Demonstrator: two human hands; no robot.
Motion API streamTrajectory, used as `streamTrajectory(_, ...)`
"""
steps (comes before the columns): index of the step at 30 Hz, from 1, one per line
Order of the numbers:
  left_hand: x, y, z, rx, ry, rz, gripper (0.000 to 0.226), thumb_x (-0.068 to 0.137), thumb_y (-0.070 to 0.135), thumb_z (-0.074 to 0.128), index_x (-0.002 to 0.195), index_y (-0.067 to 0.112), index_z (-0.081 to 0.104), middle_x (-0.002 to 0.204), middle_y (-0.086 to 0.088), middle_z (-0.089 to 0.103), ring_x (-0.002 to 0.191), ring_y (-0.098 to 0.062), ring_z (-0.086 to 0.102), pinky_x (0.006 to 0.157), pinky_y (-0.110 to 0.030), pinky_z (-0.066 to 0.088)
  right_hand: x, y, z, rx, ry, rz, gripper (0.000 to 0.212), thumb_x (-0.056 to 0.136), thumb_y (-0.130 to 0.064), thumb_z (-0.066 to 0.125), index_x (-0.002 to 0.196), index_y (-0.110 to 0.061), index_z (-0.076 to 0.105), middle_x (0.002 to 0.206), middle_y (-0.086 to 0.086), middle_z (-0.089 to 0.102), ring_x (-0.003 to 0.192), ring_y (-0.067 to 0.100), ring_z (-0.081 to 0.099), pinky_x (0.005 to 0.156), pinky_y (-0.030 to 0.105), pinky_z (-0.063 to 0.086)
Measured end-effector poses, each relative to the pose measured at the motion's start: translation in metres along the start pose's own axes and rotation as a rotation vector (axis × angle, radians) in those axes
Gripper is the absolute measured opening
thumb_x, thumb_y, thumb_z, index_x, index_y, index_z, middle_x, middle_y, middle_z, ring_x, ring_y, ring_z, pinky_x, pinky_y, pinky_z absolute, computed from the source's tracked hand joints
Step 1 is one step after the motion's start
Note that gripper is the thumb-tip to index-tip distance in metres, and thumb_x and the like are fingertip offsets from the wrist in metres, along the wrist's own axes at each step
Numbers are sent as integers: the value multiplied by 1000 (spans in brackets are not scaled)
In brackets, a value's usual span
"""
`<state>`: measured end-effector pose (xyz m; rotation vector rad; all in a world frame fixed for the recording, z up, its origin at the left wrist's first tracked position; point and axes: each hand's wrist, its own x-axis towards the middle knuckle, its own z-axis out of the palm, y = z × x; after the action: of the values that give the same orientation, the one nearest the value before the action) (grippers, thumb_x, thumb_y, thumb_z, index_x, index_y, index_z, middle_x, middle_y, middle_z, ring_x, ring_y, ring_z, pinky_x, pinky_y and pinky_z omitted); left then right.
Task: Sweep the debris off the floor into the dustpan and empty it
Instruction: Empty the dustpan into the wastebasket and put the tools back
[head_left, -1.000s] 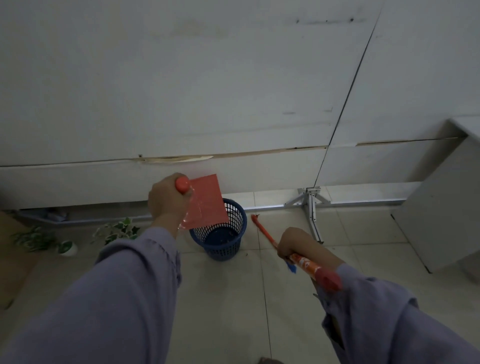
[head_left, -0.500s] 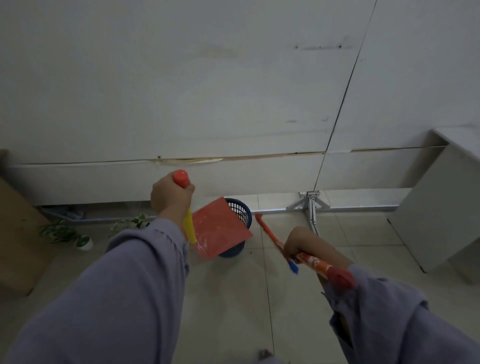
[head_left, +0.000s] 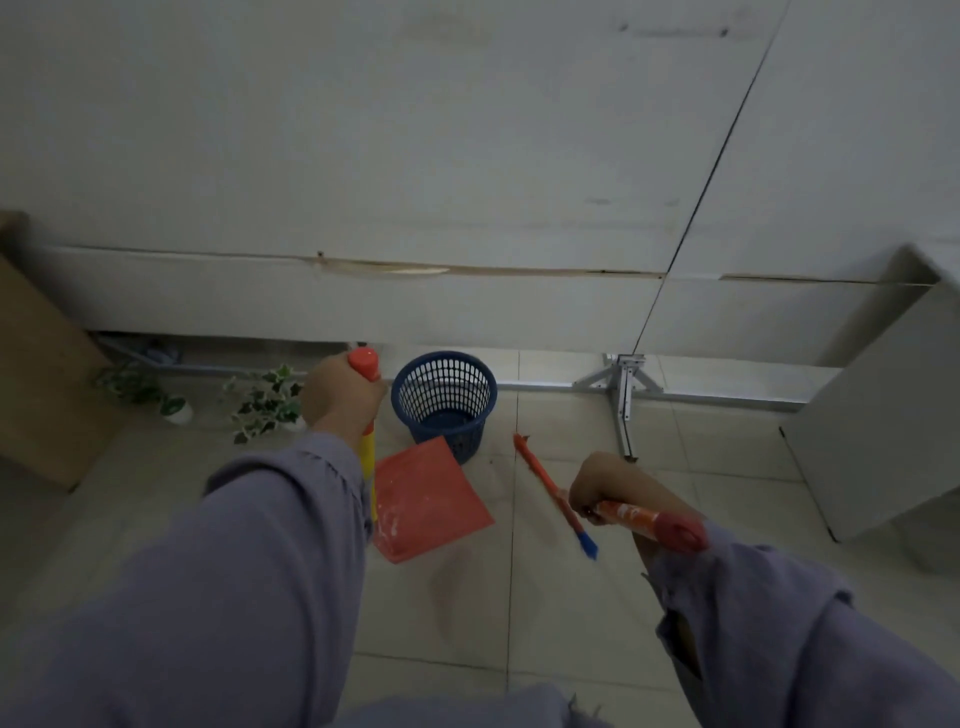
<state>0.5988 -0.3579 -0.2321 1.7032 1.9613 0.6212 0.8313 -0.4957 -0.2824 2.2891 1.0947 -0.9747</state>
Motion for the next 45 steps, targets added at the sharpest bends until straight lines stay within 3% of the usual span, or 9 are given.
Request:
streamTrajectory(7, -9, -25, 71, 6, -31, -180, 26, 78, 24, 76, 95, 6, 68, 100, -19, 68, 93, -38, 64, 75, -39, 50, 58, 13, -9, -73, 2, -51, 6, 76, -11, 62, 73, -6, 63, 75, 6, 60, 79, 19, 60, 68, 27, 48)
streamTrajectory(11, -2, -49, 112, -21, -17, -264, 27, 76, 23, 76, 98, 10, 70, 100, -18, 70, 92, -37, 64, 77, -41, 53, 99, 6, -9, -79, 60, -106, 19, 78, -11, 59, 94, -4, 66, 102, 11, 70, 87, 24, 67, 65, 26, 46)
streamTrajectory(21, 30, -98, 201, -46, 51, -397, 24, 78, 24, 72, 100, 14, 69, 101, -17, 70, 94, -36, 65, 78, -36, 51, 202, -38, 0, -147, 216, -215, 28, 88, -10, 51, 113, -3, 63, 113, 12, 66, 103, 29, 64, 75, 31, 48)
streamTrajectory(32, 60, -113, 239, -31, 13, -353, 22, 81, 23, 71, 100, 14, 68, 100, -14, 70, 93, -33, 65, 74, -30, 44, 223, -64, 30, -282, 104, -263, 28, 93, -7, 48, 119, -4, 60, 121, 9, 61, 109, 23, 60, 79, 29, 49)
streamTrajectory(36, 62, -122, 240, -60, -1, -398, 20, 80, 25, 72, 95, 12, 67, 98, -15, 70, 91, -35, 65, 75, -34, 48, 193, -61, 41, -222, 16, -254, 26, 90, -6, 51, 115, -4, 59, 119, 10, 60, 107, 24, 62, 74, 29, 48)
streamTrajectory(39, 58, -123, 240, -73, -18, -417, 20, 82, 22, 71, 93, 7, 66, 97, -18, 69, 91, -36, 64, 71, -31, 42, 172, -59, 37, -200, -99, -279, 6, 85, -5, 54, 79, -6, 54, 101, 11, 68, 95, 25, 69, 67, 30, 53)
streamTrajectory(40, 56, -123, 241, -69, -25, -407, 20, 82, 22, 71, 93, 5, 66, 96, -19, 69, 91, -37, 63, 71, -31, 40, 168, -59, 32, -176, -132, -267, 13, 83, -5, 55, 71, -7, 52, 89, 10, 71, 87, 24, 72, 67, 30, 55)
streamTrajectory(42, 53, -126, 240, -68, -28, -386, 22, 82, 24, 70, 93, 5, 66, 96, -20, 69, 91, -39, 63, 73, -35, 45, 164, -57, 23, -110, -190, -235, 11, 82, -8, 57, 72, -4, 58, 71, 8, 71, 72, 21, 73, 71, 30, 58)
streamTrajectory(45, 51, -132, 238, -80, -37, -398, 22, 81, 25, 71, 93, 7, 67, 95, -19, 69, 89, -38, 64, 76, -37, 49, 159, -62, 10, -86, -158, -226, 11, 82, -10, 58, 73, -4, 58, 67, 7, 69, 68, 21, 72, 72, 31, 59)
